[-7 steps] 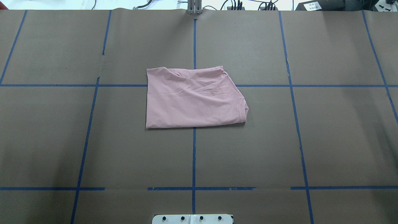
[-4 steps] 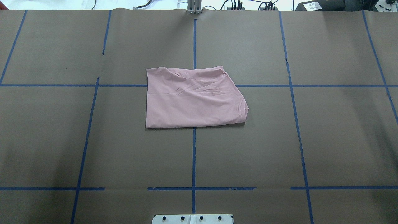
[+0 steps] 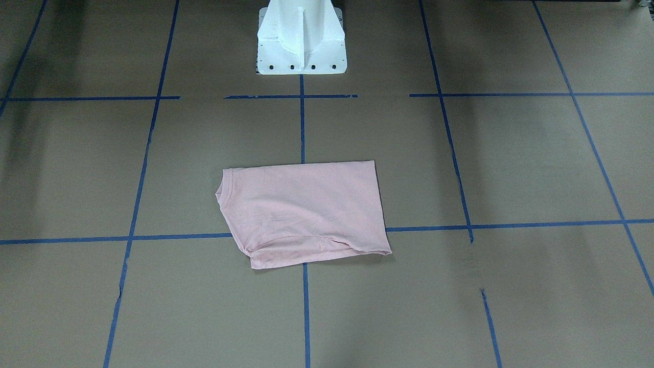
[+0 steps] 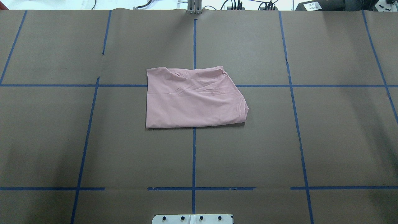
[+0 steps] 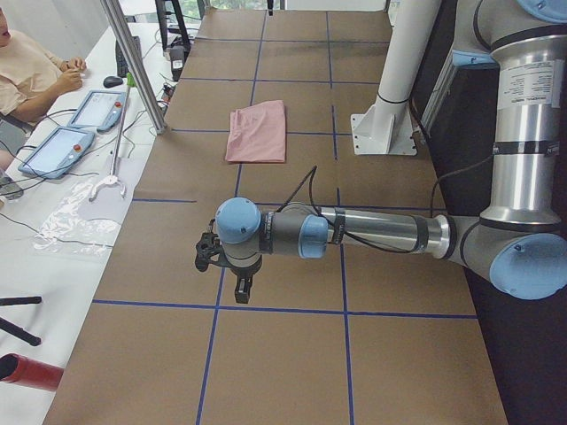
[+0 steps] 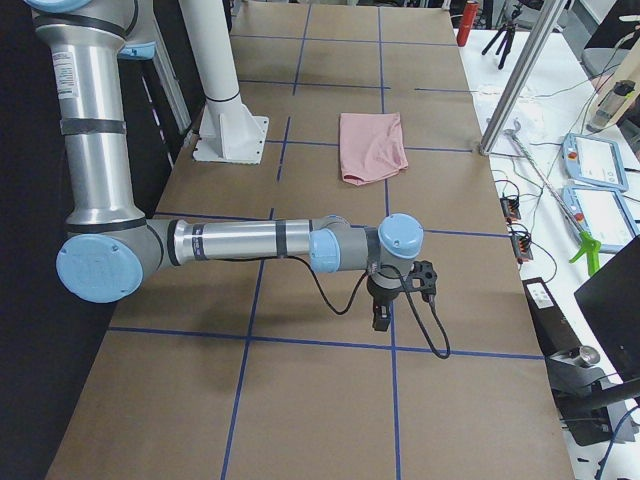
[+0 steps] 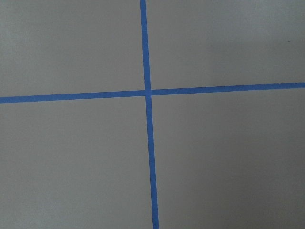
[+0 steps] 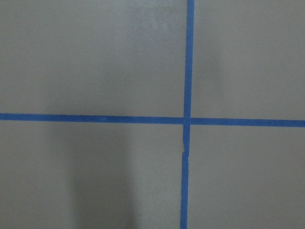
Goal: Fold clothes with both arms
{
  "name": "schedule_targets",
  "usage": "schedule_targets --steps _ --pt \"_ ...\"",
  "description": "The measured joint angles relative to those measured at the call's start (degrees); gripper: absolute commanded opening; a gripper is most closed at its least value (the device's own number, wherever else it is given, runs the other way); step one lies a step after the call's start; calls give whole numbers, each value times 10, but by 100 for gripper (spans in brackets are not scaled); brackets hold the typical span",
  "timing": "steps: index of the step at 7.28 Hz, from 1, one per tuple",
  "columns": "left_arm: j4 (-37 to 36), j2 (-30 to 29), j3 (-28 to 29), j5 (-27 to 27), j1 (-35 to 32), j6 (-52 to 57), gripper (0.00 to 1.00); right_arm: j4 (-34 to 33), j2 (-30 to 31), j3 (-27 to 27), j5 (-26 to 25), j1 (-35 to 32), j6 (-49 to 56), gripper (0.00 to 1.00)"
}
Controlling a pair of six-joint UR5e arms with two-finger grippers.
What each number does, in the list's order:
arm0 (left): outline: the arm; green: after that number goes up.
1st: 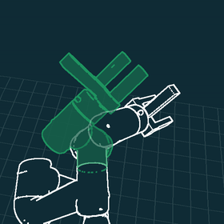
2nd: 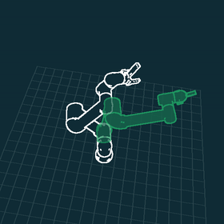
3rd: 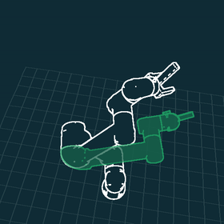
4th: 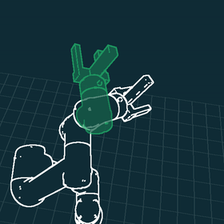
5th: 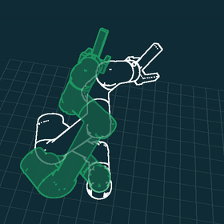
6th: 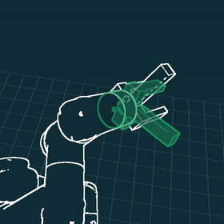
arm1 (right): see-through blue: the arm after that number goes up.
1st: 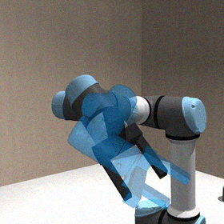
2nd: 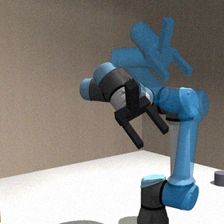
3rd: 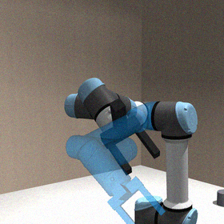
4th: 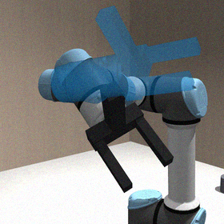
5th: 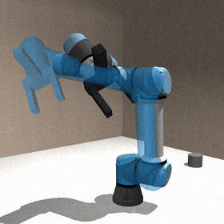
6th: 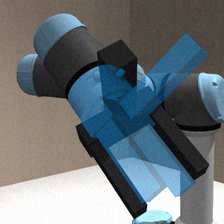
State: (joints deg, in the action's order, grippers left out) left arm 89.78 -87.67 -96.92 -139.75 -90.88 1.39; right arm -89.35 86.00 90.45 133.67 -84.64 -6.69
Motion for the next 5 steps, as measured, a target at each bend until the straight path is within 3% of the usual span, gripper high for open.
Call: schedule_targets --steps 5 --pt "-1 5 2 6 0 0 100 2 43 38 -7 -21 -8 100"
